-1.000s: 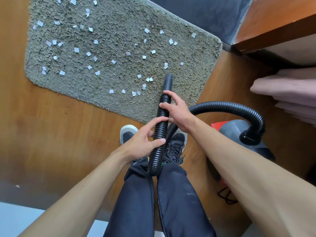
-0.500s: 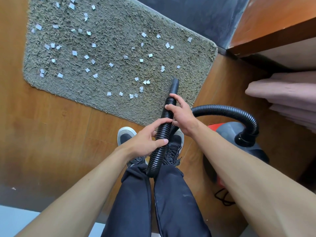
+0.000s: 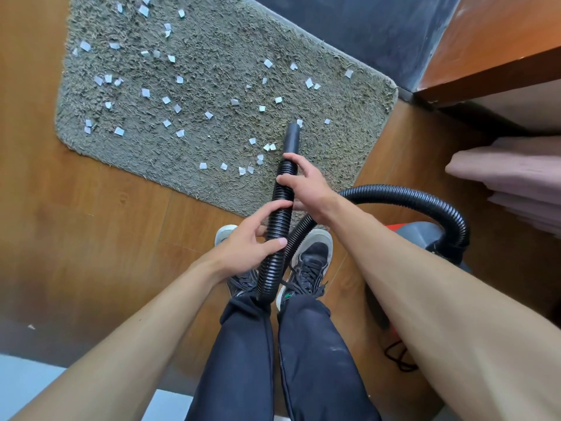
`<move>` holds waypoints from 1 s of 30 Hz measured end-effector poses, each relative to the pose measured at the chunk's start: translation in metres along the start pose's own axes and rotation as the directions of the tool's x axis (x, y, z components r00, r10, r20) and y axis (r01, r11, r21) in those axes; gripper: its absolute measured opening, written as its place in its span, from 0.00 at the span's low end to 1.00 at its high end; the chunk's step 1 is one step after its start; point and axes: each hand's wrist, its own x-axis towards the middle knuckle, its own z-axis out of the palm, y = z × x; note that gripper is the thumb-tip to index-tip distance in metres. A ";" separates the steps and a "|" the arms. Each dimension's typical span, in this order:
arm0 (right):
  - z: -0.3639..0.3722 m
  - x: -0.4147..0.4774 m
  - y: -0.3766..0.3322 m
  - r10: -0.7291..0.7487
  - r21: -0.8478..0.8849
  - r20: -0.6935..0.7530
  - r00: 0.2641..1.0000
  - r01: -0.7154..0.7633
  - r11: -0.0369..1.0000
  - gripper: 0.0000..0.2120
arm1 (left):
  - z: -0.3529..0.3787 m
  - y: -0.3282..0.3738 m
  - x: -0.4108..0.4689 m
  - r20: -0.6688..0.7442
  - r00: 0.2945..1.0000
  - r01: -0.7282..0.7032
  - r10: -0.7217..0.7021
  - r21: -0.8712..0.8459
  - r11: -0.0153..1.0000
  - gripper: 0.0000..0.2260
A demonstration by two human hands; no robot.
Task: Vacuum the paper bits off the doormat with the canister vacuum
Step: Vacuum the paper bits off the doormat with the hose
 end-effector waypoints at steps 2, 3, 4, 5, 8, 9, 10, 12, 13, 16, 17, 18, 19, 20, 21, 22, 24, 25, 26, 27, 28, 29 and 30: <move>0.003 0.003 -0.005 0.009 -0.006 -0.002 1.000 -0.009 1.000 0.23 | -0.005 0.003 0.003 0.012 1.000 0.009 -0.009 -0.001 1.000 0.27; 0.002 0.004 -0.007 0.010 -0.007 -0.005 1.000 -0.010 1.000 0.23 | -0.007 0.003 0.005 0.021 1.000 0.011 -0.011 0.008 1.000 0.27; 0.001 0.003 -0.007 0.007 -0.005 -0.009 1.000 -0.007 1.000 0.23 | -0.008 0.003 0.007 0.028 1.000 0.012 -0.013 0.020 1.000 0.27; -0.001 0.002 -0.007 0.001 0.000 -0.016 1.000 -0.001 1.000 0.23 | -0.008 0.004 0.009 0.032 0.999 0.009 -0.010 0.028 1.000 0.26; -0.010 0.001 -0.008 -0.023 0.044 -0.056 0.998 0.025 0.999 0.23 | -0.003 0.011 0.012 0.050 0.999 0.001 -0.002 0.019 1.000 0.26; -0.013 0.001 -0.008 -0.022 0.057 -0.065 0.998 0.026 0.998 0.23 | -0.002 0.013 0.014 0.060 0.998 -0.001 0.000 0.021 1.000 0.26; -0.016 0.002 -0.008 -0.020 0.061 -0.070 0.997 0.025 0.998 0.22 | 0.000 0.015 0.015 0.068 0.998 -0.005 0.003 0.030 1.000 0.26; -0.021 0.002 -0.007 -0.019 0.065 -0.078 0.997 0.024 0.998 0.23 | 0.003 0.017 0.019 0.079 0.997 -0.013 0.009 0.058 0.998 0.25; -0.023 0.002 -0.006 -0.019 0.073 -0.085 0.996 0.025 0.997 0.23 | 0.004 0.018 0.021 0.085 0.996 -0.013 0.008 0.068 0.998 0.25; -0.029 0.002 -0.002 -0.014 0.131 -0.119 0.993 0.030 0.991 0.23 | 0.007 0.020 0.025 0.105 0.994 -0.020 0.010 0.094 0.995 0.26; -0.031 0.002 -0.001 -0.010 0.151 -0.134 0.991 0.031 0.988 0.23 | 0.008 0.020 0.027 0.107 0.994 -0.023 0.010 0.119 0.993 0.26; -0.033 0.001 0.000 -0.009 0.168 -0.149 0.989 0.034 0.985 0.23 | 0.009 0.021 0.029 0.107 0.994 -0.025 0.009 0.149 0.988 0.26; -0.035 0.001 0.001 -0.013 0.179 -0.164 0.986 0.042 0.983 0.23 | 0.010 0.023 0.031 0.106 0.994 -0.028 0.009 0.180 0.983 0.26; -0.037 0.001 0.001 -0.018 0.189 -0.175 0.984 0.051 0.981 0.23 | 0.012 0.024 0.033 0.104 0.995 -0.031 0.010 0.204 0.979 0.26; -0.038 0.001 0.001 -0.022 0.196 -0.181 0.983 0.058 0.979 0.23 | 0.013 0.026 0.035 0.104 0.995 -0.031 0.009 0.217 0.976 0.26; -0.040 0.002 0.000 -0.025 0.202 -0.184 0.983 0.063 0.977 0.23 | 0.014 0.029 0.037 0.110 0.994 -0.030 0.005 0.222 0.974 0.26; -0.041 0.003 -0.001 -0.029 0.203 -0.182 0.983 0.066 0.977 0.22 | 0.015 0.033 0.038 0.123 0.992 -0.024 -0.004 0.231 0.973 0.26; -0.040 0.003 -0.001 -0.031 0.197 -0.181 0.983 0.067 0.978 0.22 | 0.014 0.033 0.038 0.122 0.992 -0.022 -0.007 0.234 0.972 0.26; -0.039 0.003 -0.002 -0.037 0.187 -0.177 0.983 0.071 0.980 0.22 | 0.013 0.034 0.037 0.120 0.993 -0.022 -0.006 0.233 0.972 0.26; -0.038 0.002 -0.002 -0.045 0.171 -0.172 0.984 0.075 0.982 0.23 | 0.012 0.033 0.035 0.118 0.993 -0.023 -0.005 0.229 0.973 0.26; -0.035 0.002 -0.003 -0.052 0.155 -0.161 0.986 0.078 0.985 0.23 | 0.010 0.031 0.033 0.116 0.993 -0.024 -0.002 0.221 0.975 0.26; -0.033 0.001 -0.004 -0.054 0.139 -0.145 0.988 0.074 0.987 0.23 | 0.009 0.030 0.029 0.113 0.994 -0.024 0.000 0.211 0.977 0.26; -0.029 0.000 -0.004 -0.046 0.126 -0.124 0.991 0.061 0.990 0.24 | 0.008 0.028 0.025 0.107 0.994 -0.023 0.002 0.196 0.980 0.25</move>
